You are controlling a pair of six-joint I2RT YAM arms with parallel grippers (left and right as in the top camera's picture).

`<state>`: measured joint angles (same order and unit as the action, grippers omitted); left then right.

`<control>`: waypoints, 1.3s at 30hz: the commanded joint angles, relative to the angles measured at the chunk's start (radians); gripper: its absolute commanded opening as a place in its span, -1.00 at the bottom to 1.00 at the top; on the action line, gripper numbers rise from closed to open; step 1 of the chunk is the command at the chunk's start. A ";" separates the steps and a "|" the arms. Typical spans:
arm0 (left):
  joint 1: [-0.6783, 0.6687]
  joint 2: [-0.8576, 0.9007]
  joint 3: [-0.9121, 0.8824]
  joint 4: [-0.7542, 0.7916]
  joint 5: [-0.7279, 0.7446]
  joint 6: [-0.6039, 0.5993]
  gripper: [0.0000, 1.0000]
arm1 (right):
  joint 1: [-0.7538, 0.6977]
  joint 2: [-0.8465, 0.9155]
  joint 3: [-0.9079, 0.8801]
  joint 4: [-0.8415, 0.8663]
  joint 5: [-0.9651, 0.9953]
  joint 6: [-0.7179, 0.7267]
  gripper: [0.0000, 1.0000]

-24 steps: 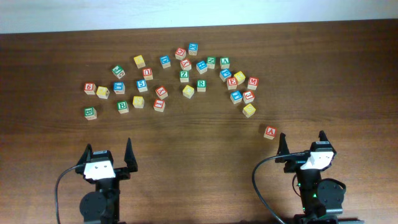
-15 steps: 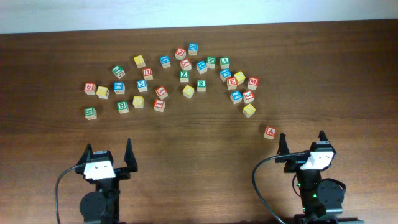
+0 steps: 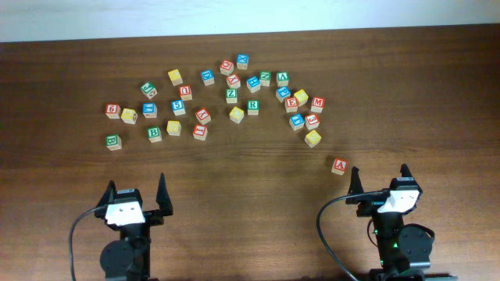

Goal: Spell out RSS

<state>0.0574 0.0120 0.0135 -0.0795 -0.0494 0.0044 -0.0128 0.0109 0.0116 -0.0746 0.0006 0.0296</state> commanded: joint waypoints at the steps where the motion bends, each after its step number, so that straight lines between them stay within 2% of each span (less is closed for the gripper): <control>1: -0.002 -0.005 -0.004 -0.003 0.008 0.012 0.98 | -0.007 -0.008 -0.006 -0.006 0.011 0.005 0.97; 15: -0.002 -0.005 -0.004 0.028 -0.007 0.012 0.98 | -0.007 -0.008 -0.006 -0.006 0.011 0.005 0.97; 16: -0.003 -0.005 -0.004 0.071 0.151 -0.043 0.98 | -0.007 -0.008 -0.006 -0.006 0.011 0.005 0.97; 17: -0.003 -0.005 -0.004 0.108 0.477 -0.072 0.98 | -0.007 -0.008 -0.006 -0.006 0.011 0.005 0.97; 18: -0.003 -0.005 -0.004 0.174 0.673 -0.072 0.98 | -0.007 -0.008 -0.006 -0.006 0.011 0.005 0.97; 19: -0.003 -0.005 -0.004 0.254 0.765 -0.072 0.98 | -0.007 -0.008 -0.006 -0.006 0.011 0.005 0.97; 20: -0.003 -0.005 -0.004 0.427 0.842 -0.072 0.99 | -0.007 -0.008 -0.006 -0.006 0.011 0.005 0.97; 21: -0.003 -0.005 0.009 0.681 0.851 -0.130 0.98 | -0.007 -0.008 -0.006 -0.006 0.011 0.005 0.97; 22: -0.003 -0.005 0.051 0.774 0.783 -0.179 0.98 | -0.007 -0.008 -0.006 -0.006 0.011 0.005 0.97; 23: -0.002 -0.004 0.101 0.768 0.740 -0.179 0.98 | -0.007 -0.008 -0.006 -0.006 0.011 0.005 0.97; 25: -0.002 0.055 0.339 0.570 0.640 -0.179 0.98 | -0.007 -0.008 -0.006 -0.006 0.011 0.005 0.97; 27: -0.003 0.269 0.766 0.012 0.660 -0.167 0.98 | -0.007 -0.008 -0.006 -0.006 0.011 0.005 0.97; 28: -0.003 0.369 0.922 -0.159 0.759 -0.168 0.99 | -0.007 -0.008 -0.006 -0.006 0.011 0.005 0.97; 29: -0.003 0.428 1.011 -0.264 0.853 -0.168 0.98 | -0.007 -0.008 -0.006 -0.006 0.011 0.005 0.97; 30: -0.003 0.499 1.090 -0.307 0.910 -0.168 0.98 | -0.007 -0.008 -0.006 -0.006 0.011 0.005 0.97; 32: -0.003 0.566 1.154 -0.304 0.796 -0.266 0.98 | -0.007 -0.008 -0.006 -0.006 0.011 0.005 0.97; 33: -0.003 0.658 1.258 -0.417 0.740 -0.278 0.98 | -0.007 -0.008 -0.006 -0.006 0.011 0.005 0.97; 34: -0.003 0.786 1.391 -0.665 0.667 -0.275 0.98 | -0.007 -0.008 -0.006 -0.006 0.011 0.005 0.97; 36: -0.003 0.951 1.486 -0.907 0.683 -0.236 0.98 | -0.007 -0.008 -0.006 -0.006 0.011 0.005 0.97; 37: -0.003 1.041 1.486 -1.010 0.735 -0.237 0.98 | -0.007 -0.008 -0.006 -0.006 0.011 0.005 0.97; 39: -0.008 1.137 1.486 -1.053 0.734 -0.234 0.99 | -0.007 -0.008 -0.006 -0.006 0.011 0.005 0.97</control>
<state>0.0528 1.0508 1.4899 -1.0958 0.6624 -0.2398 -0.0135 0.0101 0.0109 -0.0742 0.0036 0.0296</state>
